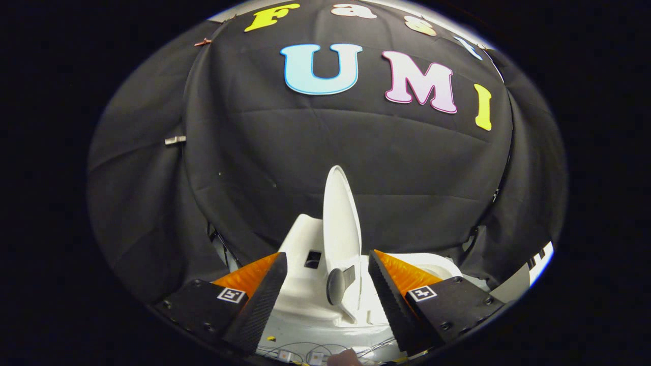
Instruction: Open the toilet lid.
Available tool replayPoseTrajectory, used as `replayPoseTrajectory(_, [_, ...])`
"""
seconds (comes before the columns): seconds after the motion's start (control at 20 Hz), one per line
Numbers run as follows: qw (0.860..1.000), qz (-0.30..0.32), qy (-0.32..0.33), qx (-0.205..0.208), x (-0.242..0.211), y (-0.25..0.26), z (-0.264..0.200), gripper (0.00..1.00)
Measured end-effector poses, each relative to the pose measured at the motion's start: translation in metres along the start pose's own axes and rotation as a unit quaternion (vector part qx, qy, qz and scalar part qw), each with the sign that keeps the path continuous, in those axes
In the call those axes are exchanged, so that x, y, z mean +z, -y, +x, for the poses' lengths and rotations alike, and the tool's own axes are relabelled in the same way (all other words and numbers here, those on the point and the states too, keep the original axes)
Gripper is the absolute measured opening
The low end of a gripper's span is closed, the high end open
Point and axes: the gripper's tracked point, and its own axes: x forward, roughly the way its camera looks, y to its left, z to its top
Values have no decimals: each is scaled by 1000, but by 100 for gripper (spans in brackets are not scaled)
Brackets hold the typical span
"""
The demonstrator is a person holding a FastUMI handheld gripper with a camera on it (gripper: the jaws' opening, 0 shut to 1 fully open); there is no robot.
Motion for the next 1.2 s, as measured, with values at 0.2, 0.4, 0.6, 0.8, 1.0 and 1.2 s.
replayPoseTrajectory(0.2, [999, 2, 28, 20, 36, 23, -16, 99])
replayPoseTrajectory(0.4, [998, 21, 44, 32, 54, 71, -24, 99])
replayPoseTrajectory(0.6, [997, 30, 65, 27, 62, 144, -24, 99])
replayPoseTrajectory(0.8, [996, 39, 77, 11, 53, 228, -13, 99])
replayPoseTrajectory(1.0, [996, 17, 85, 3, 26, 303, 7, 99])
replayPoseTrajectory(1.2, [996, 6, 84, -8, -21, 364, 25, 99])
